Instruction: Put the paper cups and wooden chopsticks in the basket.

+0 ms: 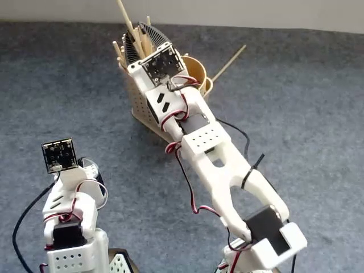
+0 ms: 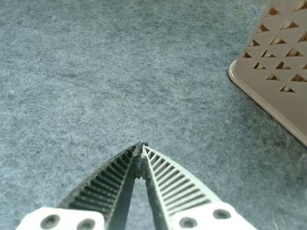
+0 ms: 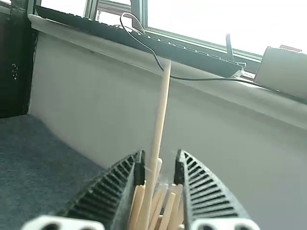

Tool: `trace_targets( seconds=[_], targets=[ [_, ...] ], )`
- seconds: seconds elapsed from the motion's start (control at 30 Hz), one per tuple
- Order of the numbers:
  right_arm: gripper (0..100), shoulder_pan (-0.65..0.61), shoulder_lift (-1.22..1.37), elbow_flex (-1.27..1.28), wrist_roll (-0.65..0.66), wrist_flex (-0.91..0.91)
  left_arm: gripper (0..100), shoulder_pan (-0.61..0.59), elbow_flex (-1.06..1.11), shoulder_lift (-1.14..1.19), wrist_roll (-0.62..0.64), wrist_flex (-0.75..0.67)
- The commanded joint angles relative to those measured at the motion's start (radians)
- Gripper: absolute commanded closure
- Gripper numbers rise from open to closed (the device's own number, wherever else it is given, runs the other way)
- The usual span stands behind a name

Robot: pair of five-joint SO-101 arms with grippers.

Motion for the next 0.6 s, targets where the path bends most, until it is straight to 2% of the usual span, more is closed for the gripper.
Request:
trace_targets(
  seconds=[0.0,0.13,0.33,0.57],
  targets=[
    [87.8,-0.012,-0.133,0.016,0.006,-0.019,99,0.016,-0.007,-0.012,-0.009,-0.018],
    [87.8,-0.035,-0.248,0.058,0.006,0.002,99,0.019,-0.005,-0.012,-0.04,-0.018],
    [87.8,-0.036,-0.446,0.062,0.006,0.311,99,0.019,-0.005,-0.012,-0.04,-0.018],
    [87.8,0.038,-0.702,0.062,0.006,0.575,99,0.019,-0.002,-0.012,-0.04,-0.018]
  ],
)
